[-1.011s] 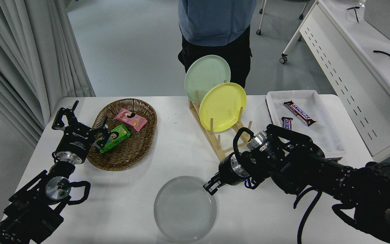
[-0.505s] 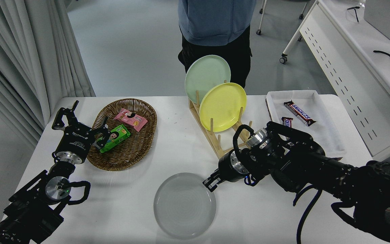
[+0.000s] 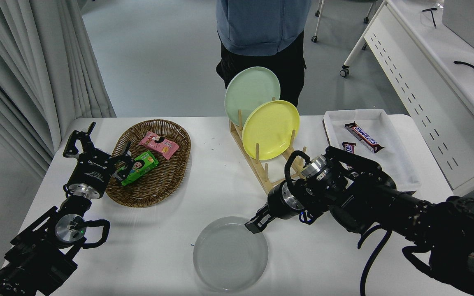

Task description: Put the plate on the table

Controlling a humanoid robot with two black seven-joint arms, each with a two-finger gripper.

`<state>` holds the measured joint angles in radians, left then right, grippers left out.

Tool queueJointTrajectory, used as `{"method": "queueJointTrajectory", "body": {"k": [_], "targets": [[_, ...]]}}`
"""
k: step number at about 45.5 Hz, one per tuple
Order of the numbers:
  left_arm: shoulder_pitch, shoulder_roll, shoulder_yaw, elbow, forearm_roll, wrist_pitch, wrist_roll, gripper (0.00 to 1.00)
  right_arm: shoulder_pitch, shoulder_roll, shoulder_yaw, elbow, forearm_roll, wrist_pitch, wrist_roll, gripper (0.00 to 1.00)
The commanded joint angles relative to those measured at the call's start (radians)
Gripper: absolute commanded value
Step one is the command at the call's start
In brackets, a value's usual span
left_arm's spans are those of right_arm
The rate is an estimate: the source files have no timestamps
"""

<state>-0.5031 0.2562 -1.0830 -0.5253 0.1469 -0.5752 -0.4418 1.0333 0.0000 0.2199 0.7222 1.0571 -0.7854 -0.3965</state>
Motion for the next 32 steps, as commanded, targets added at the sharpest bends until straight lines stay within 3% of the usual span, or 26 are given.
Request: {"method": "queueJointTrajectory", "body": {"k": [1, 14, 23, 32], "targets": [[0.000, 0.000, 0.000, 0.001, -0.001, 0.000, 0.000, 1.00, 0.019, 0.000, 0.022, 0.066, 0.000, 0.000, -0.004, 0.99], [0.000, 0.000, 0.000, 0.001, -0.001, 0.000, 0.000, 1.00, 0.044, -0.002, 0.021, 0.216, -0.005, 0.000, -0.004, 0.99], [0.000, 0.000, 0.000, -0.001, 0.000, 0.000, 0.000, 1.00, 0.062, -0.133, 0.003, 0.410, -0.014, 0.000, -0.004, 0.99], [0.000, 0.000, 0.000, 0.001, 0.000, 0.000, 0.000, 1.00, 0.111, -0.232, -0.040, 0.508, -0.019, 0.210, -0.004, 0.99]]}}
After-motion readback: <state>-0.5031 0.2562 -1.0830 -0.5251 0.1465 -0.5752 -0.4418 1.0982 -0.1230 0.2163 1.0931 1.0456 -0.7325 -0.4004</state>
